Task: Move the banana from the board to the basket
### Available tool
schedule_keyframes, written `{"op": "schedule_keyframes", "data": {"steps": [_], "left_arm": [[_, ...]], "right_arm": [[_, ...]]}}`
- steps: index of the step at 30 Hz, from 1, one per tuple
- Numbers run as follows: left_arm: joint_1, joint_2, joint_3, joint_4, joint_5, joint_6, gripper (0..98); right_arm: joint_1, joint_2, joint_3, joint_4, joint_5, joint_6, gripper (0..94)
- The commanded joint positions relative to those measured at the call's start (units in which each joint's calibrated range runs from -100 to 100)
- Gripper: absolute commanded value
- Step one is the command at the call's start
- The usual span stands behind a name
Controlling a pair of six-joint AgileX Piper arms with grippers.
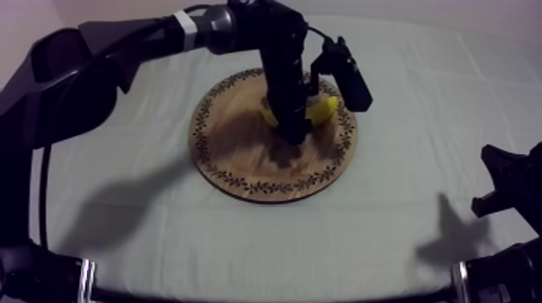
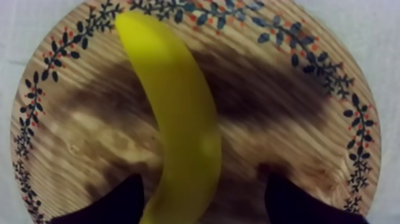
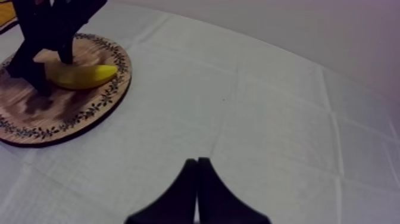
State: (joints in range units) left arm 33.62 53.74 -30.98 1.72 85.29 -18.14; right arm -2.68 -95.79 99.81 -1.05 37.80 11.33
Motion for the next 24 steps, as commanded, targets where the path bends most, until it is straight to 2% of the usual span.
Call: {"op": "schedule_keyframes", "data": {"steps": [1,9,11,15,24], "left_arm": [[-0.06,0.41,-0.39,0.19,0.04,0.09,57.4],[0.08,0.87,-0.03,0.43,0.27,1.18,21.2],[0.19,0.16,1.06,0.39,0.33,1.66,15.1],[0.31,-3.55,4.32,-0.01,0.37,2.97,10.0],[-0.27,-21.27,12.61,-1.68,2.01,7.62,8.0]], "right_arm": [[0.00,0.03,-0.03,0.00,0.02,-0.02,0.2],[0.00,0.03,-0.03,0.00,0.02,-0.02,0.2],[0.00,0.03,-0.03,0.00,0.02,-0.02,0.2],[0.00,0.03,-0.03,0.00,0.02,-0.02,0.2],[0.00,0.03,-0.03,0.00,0.02,-0.02,0.2]]}}
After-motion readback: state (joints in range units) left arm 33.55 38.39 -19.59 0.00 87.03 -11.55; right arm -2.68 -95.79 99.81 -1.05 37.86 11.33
